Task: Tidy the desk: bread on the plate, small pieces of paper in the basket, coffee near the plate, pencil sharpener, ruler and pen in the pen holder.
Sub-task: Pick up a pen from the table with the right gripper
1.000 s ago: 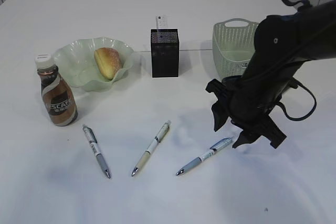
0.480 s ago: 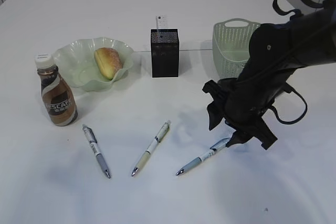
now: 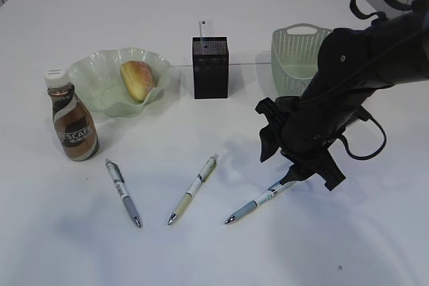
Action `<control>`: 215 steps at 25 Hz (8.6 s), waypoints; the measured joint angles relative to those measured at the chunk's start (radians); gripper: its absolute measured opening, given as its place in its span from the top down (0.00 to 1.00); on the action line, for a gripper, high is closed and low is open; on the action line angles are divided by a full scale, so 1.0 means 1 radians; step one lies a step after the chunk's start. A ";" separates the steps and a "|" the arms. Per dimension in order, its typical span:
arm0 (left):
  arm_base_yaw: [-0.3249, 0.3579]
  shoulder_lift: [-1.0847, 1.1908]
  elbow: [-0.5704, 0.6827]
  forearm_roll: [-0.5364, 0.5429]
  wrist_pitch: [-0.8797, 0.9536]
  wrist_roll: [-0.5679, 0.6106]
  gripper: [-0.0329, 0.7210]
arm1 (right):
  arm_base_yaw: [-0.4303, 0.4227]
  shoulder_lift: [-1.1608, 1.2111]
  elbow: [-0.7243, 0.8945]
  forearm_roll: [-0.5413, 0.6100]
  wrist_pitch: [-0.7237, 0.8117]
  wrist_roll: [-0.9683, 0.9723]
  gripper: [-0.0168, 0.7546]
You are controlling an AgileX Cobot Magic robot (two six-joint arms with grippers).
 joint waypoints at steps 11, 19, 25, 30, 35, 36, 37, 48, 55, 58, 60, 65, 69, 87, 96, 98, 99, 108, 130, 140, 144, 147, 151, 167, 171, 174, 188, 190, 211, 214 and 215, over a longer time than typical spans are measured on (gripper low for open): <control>0.000 0.000 0.000 0.000 0.021 0.000 0.51 | 0.000 0.004 0.000 0.001 0.020 0.000 0.37; 0.000 0.000 0.000 0.000 0.026 0.000 0.51 | 0.000 0.039 0.000 0.001 0.020 0.000 0.35; 0.000 0.000 0.000 0.000 0.029 0.000 0.51 | 0.000 0.061 0.000 0.003 0.002 0.000 0.35; 0.000 0.000 0.000 0.000 0.032 0.000 0.51 | 0.000 0.078 0.000 0.013 0.002 0.001 0.35; 0.000 0.000 0.000 0.000 0.036 0.000 0.51 | 0.000 0.084 0.000 0.013 0.000 0.004 0.35; 0.000 0.000 0.000 0.000 0.036 0.000 0.51 | 0.000 0.084 0.000 0.013 -0.002 0.005 0.35; 0.000 0.000 0.000 0.000 0.036 0.000 0.51 | 0.000 0.086 0.000 0.013 -0.002 0.005 0.35; 0.000 0.000 0.000 0.000 0.041 0.000 0.51 | 0.000 0.104 -0.013 0.012 0.009 0.020 0.35; 0.000 0.000 0.000 0.000 0.043 0.000 0.51 | 0.000 0.104 -0.015 -0.004 0.092 0.022 0.35; 0.000 0.000 0.000 0.000 0.049 0.000 0.51 | 0.000 0.104 -0.015 -0.013 0.113 0.023 0.35; 0.000 0.000 0.000 0.000 0.051 0.000 0.51 | 0.000 0.104 -0.015 -0.017 0.128 0.029 0.35; 0.000 0.000 0.000 0.000 0.053 0.000 0.51 | 0.000 0.106 -0.046 -0.061 0.134 0.067 0.35; 0.000 0.000 0.000 0.000 0.053 0.000 0.51 | 0.000 0.106 -0.100 -0.123 0.137 0.116 0.35; 0.000 0.000 0.000 0.000 0.053 0.000 0.51 | 0.000 0.117 -0.102 -0.107 0.195 0.129 0.35; 0.000 0.000 0.000 0.028 0.053 0.000 0.51 | 0.000 0.166 -0.161 -0.036 0.209 0.113 0.35; 0.000 0.000 0.000 0.033 0.053 0.000 0.51 | 0.000 0.178 -0.170 -0.028 0.228 0.106 0.35; 0.000 0.000 0.000 0.034 0.053 0.000 0.51 | 0.000 0.181 -0.170 -0.027 0.240 0.104 0.35; 0.000 0.000 0.000 0.038 0.051 0.000 0.54 | 0.000 0.193 -0.171 -0.018 0.263 0.100 0.35; 0.000 0.000 0.000 0.041 0.036 0.000 0.59 | 0.000 0.193 -0.174 -0.019 0.309 0.044 0.74; 0.000 0.000 0.000 0.041 0.036 0.000 0.59 | 0.000 0.193 -0.177 -0.048 0.321 -0.105 0.79; 0.000 0.000 0.000 0.041 0.031 0.000 0.60 | 0.000 0.193 -0.177 -0.066 0.352 -0.187 0.79; 0.000 0.000 0.000 0.041 0.019 0.000 0.60 | 0.000 0.193 -0.177 -0.072 0.356 -0.248 0.79; 0.000 0.000 0.000 0.041 0.015 0.000 0.60 | 0.000 0.193 -0.177 -0.077 0.359 -0.326 0.79; 0.000 0.000 0.000 0.041 0.013 0.000 0.60 | 0.000 0.193 -0.177 -0.092 0.409 -0.762 0.79; 0.000 0.000 0.000 0.041 0.013 0.000 0.60 | 0.000 0.193 -0.220 -0.103 0.420 -0.933 0.79; 0.000 0.000 0.000 0.041 0.013 0.000 0.60 | 0.000 0.193 -0.262 -0.117 0.427 -0.979 0.79; 0.000 0.000 0.000 0.041 0.012 0.000 0.60 | 0.000 0.193 -0.382 -0.211 0.437 -1.087 0.79; 0.000 0.000 0.000 0.040 0.012 0.000 0.60 | 0.000 0.193 -0.384 -0.209 0.418 -1.089 0.79; 0.000 0.000 0.000 0.040 -0.005 0.000 0.60 | 0.000 0.195 -0.528 -0.202 0.318 -1.113 0.79; 0.000 0.000 0.000 0.040 -0.011 0.000 0.60 | 0.000 0.195 -0.592 -0.202 0.291 -1.115 0.79; 0.000 0.000 0.000 0.040 -0.013 0.000 0.60 | 0.000 0.195 -0.605 -0.202 0.275 -1.115 0.79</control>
